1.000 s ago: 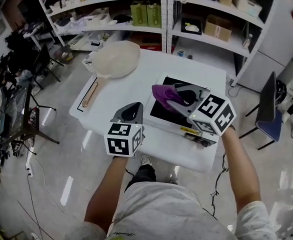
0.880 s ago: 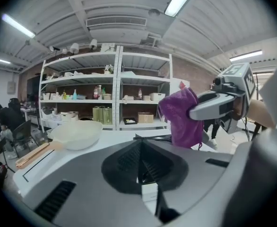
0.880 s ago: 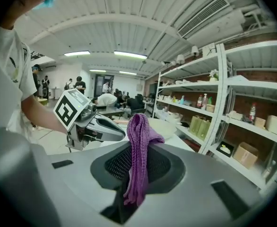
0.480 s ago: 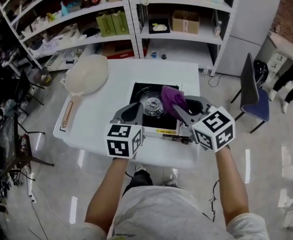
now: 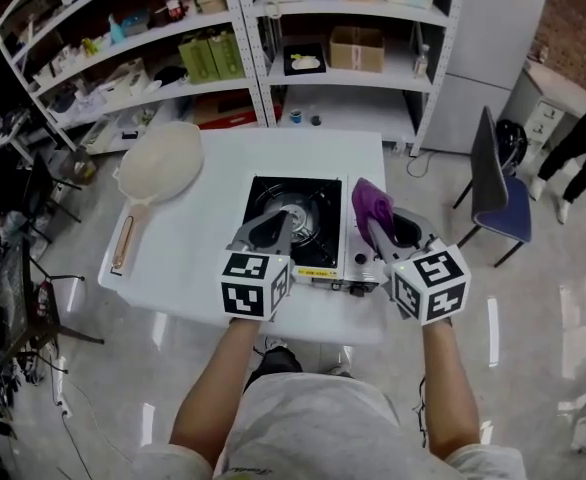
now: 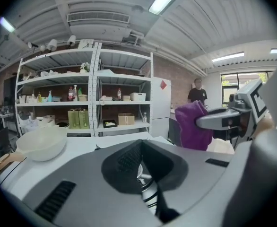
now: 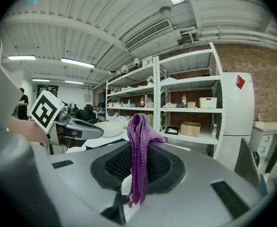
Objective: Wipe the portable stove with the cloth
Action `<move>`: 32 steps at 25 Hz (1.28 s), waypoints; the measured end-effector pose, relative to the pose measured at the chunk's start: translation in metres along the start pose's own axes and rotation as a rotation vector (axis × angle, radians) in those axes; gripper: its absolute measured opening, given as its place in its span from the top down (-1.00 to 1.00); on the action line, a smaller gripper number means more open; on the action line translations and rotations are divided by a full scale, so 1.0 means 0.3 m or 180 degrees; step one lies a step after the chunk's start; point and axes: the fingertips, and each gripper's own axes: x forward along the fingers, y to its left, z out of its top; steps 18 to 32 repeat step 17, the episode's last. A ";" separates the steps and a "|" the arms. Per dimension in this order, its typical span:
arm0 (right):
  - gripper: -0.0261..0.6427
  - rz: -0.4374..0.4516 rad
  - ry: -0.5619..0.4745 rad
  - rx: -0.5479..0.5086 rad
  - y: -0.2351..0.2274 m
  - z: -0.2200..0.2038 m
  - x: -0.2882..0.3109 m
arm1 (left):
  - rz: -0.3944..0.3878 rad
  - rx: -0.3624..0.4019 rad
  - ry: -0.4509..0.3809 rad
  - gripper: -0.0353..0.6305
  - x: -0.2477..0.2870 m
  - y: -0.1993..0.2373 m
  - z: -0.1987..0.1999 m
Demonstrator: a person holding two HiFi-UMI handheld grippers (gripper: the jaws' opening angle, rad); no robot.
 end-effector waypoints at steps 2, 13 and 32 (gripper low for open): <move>0.74 -0.0049 -0.0015 0.0080 -0.017 -0.006 -0.006 | -0.0015 0.0011 0.0007 0.88 0.009 -0.004 0.004; 0.74 -0.0114 -0.0021 0.0193 -0.077 -0.019 -0.013 | -0.0054 0.0055 0.0051 0.88 0.045 -0.017 0.006; 0.74 -0.0113 0.0005 0.0170 -0.086 -0.018 -0.002 | -0.0053 0.0056 0.0064 0.88 0.055 -0.010 0.008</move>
